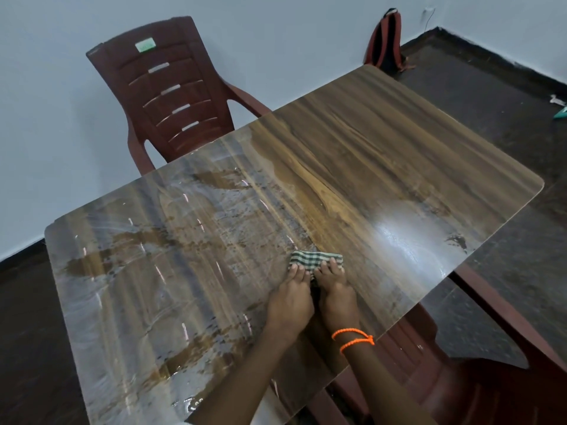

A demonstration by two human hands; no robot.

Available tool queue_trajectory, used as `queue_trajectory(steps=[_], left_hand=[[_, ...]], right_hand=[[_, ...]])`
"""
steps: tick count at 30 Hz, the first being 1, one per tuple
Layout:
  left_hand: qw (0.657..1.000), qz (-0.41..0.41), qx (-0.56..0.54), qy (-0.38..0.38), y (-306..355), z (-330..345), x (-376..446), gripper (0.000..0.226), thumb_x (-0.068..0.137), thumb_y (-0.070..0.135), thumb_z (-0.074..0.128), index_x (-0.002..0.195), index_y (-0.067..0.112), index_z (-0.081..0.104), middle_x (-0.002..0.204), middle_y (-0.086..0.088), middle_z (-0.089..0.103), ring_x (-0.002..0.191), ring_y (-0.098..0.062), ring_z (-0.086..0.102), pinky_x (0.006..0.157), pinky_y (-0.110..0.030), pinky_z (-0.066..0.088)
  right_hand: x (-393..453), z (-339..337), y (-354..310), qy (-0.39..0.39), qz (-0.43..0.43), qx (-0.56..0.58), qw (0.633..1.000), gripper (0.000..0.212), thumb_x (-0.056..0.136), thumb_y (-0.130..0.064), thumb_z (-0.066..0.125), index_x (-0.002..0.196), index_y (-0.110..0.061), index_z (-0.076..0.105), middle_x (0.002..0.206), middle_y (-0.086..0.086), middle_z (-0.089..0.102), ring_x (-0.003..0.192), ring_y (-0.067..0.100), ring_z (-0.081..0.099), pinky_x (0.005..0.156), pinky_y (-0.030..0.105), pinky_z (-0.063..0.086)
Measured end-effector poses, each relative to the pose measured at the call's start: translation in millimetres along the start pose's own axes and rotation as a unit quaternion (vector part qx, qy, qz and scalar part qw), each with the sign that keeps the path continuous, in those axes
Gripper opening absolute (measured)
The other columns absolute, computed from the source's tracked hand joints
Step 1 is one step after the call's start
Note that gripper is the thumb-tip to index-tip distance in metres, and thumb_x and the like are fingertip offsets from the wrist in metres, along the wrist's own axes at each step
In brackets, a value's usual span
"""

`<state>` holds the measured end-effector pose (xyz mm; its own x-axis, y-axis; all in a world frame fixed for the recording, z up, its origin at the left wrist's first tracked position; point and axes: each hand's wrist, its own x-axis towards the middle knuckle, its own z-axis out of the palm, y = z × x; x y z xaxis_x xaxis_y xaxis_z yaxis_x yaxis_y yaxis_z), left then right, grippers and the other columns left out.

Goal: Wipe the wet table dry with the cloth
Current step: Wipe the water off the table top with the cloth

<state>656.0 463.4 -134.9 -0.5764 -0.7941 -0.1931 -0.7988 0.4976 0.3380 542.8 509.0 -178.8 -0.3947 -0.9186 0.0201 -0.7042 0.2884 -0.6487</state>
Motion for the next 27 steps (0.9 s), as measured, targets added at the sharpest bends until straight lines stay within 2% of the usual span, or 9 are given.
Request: queue_trajectory(steps=[3,7,10,14,16,18,20,23,27], left_hand=[[1.000,-0.018,0.023,-0.001,-19,5,-19,0.054,0.071,0.014,0.066,0.124,0.007,0.063,0.131,-0.010,0.061,0.130,-0.021,0.050,0.103,-0.029,0.042],[0.999,-0.005,0.031,-0.036,-20,19,-61,0.067,0.050,0.021,0.077,0.114,0.002,0.069,0.119,-0.012,0.068,0.119,-0.025,0.059,0.097,-0.035,0.051],[0.995,0.013,0.067,-0.072,-5,20,-63,0.070,0.047,0.027,0.081,0.111,0.000,0.070,0.115,-0.014,0.069,0.115,-0.027,0.062,0.094,-0.035,0.053],[0.995,0.030,0.076,-0.052,13,13,-20,0.060,0.076,0.029,0.067,0.128,0.000,0.059,0.134,-0.015,0.058,0.133,-0.026,0.046,0.103,-0.035,0.046],[0.993,0.047,0.099,-0.038,15,4,8,0.048,0.085,0.027,0.056,0.127,0.004,0.059,0.132,-0.013,0.058,0.132,-0.027,0.044,0.103,-0.037,0.043],[0.988,0.060,0.141,-0.026,10,-7,31,0.040,0.086,0.027,0.051,0.120,0.008,0.063,0.122,-0.011,0.062,0.121,-0.026,0.049,0.101,-0.039,0.040],[0.987,0.055,0.147,-0.022,0,-17,47,0.037,0.087,0.026,0.049,0.117,0.010,0.064,0.116,-0.008,0.064,0.116,-0.025,0.052,0.100,-0.039,0.040],[0.994,0.006,0.108,-0.020,-22,-21,50,0.034,0.087,0.022,0.050,0.117,0.012,0.063,0.118,-0.006,0.063,0.114,-0.022,0.055,0.095,-0.035,0.046],[0.995,-0.023,0.092,-0.025,-35,-23,22,0.037,0.090,0.021,0.047,0.123,0.010,0.058,0.124,-0.009,0.058,0.118,-0.023,0.052,0.096,-0.034,0.046]], right_hand=[[-14,14,-11,-0.022,-0.022,0.018,0.999,0.043,0.088,-0.017,0.036,0.117,-0.010,0.067,0.130,0.008,0.060,0.136,0.026,0.039,0.113,0.043,0.029],[-43,11,-3,-0.060,-0.097,0.031,0.993,0.039,0.085,0.001,0.054,0.120,-0.011,0.065,0.133,0.001,0.056,0.137,0.022,0.038,0.117,0.032,0.018],[-51,-7,13,-0.050,-0.095,0.044,0.993,0.039,0.084,0.003,0.057,0.117,-0.014,0.068,0.134,-0.001,0.056,0.136,0.015,0.039,0.115,0.024,0.023],[-27,-22,25,0.003,-0.029,0.034,0.999,0.049,0.078,0.013,0.064,0.118,-0.016,0.068,0.133,-0.001,0.056,0.134,0.010,0.038,0.113,0.021,0.026],[-3,-23,23,0.019,-0.005,0.023,1.000,0.050,0.078,0.014,0.063,0.119,-0.014,0.067,0.133,0.003,0.057,0.133,0.015,0.040,0.111,0.028,0.030],[23,-19,15,0.028,0.005,0.019,0.999,0.047,0.079,0.014,0.060,0.117,-0.012,0.068,0.131,0.006,0.059,0.132,0.017,0.040,0.111,0.036,0.032],[45,-12,6,0.021,-0.003,0.011,1.000,0.044,0.078,0.013,0.059,0.114,-0.009,0.069,0.127,0.008,0.061,0.130,0.019,0.042,0.111,0.035,0.028],[63,4,-5,-0.008,-0.034,-0.011,0.999,0.038,0.079,0.011,0.057,0.110,-0.006,0.070,0.125,0.011,0.063,0.129,0.028,0.047,0.112,0.034,0.024],[46,20,-18,-0.047,-0.075,0.018,0.996,0.035,0.086,-0.004,0.046,0.111,-0.008,0.070,0.127,0.008,0.062,0.131,0.026,0.045,0.115,0.028,0.022]])
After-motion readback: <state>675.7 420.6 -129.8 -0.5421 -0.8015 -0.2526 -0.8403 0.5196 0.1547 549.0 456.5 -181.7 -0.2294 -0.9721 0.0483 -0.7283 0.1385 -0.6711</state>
